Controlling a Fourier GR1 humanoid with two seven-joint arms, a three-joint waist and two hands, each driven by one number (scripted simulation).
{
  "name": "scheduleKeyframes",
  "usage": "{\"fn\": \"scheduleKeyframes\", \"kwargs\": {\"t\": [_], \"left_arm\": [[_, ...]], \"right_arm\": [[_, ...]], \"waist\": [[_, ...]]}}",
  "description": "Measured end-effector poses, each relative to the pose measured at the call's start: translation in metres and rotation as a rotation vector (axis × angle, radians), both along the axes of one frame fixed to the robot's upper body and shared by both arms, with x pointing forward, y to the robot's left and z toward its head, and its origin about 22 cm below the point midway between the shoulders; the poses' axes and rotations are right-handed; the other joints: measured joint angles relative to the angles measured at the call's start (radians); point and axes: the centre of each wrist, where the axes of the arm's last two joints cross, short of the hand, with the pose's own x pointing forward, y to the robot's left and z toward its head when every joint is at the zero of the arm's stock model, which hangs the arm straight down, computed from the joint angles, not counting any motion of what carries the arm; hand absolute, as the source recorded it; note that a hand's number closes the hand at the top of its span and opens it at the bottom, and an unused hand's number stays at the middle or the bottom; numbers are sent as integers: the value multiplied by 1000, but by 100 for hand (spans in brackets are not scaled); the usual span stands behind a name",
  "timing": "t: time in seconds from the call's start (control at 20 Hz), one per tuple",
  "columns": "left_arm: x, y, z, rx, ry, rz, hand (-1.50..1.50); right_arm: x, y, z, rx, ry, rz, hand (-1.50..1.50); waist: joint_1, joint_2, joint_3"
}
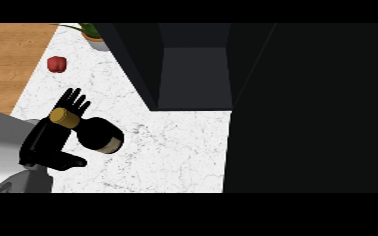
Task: Pick up the wine, place it into the cabinet and close the cabinet
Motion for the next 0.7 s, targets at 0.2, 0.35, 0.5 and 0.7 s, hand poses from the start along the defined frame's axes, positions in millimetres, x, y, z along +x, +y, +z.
{"fn": "scheduleKeyframes", "kwargs": {"t": [0.2, 0.35, 0.5, 0.7], "left_arm": [[2, -1, -11, 4, 12, -1, -150], [1, -2, -23, 0, 18, -2, -150], [0, -5, -29, 1, 27, -4, -150], [6, -1, -34, -15, 37, -19, -150]], "right_arm": [[1, -4, 1, -13, -2, -13, -150], [-1, -6, -3, -19, -5, -9, -150], [-1, -7, -4, -18, -6, -17, -150], [-1, -8, -7, -15, -9, -14, -150]], "waist": [[-1, 0, 0], [-2, 1, 0], [-2, 0, 0], [-2, 0, 0]]}}
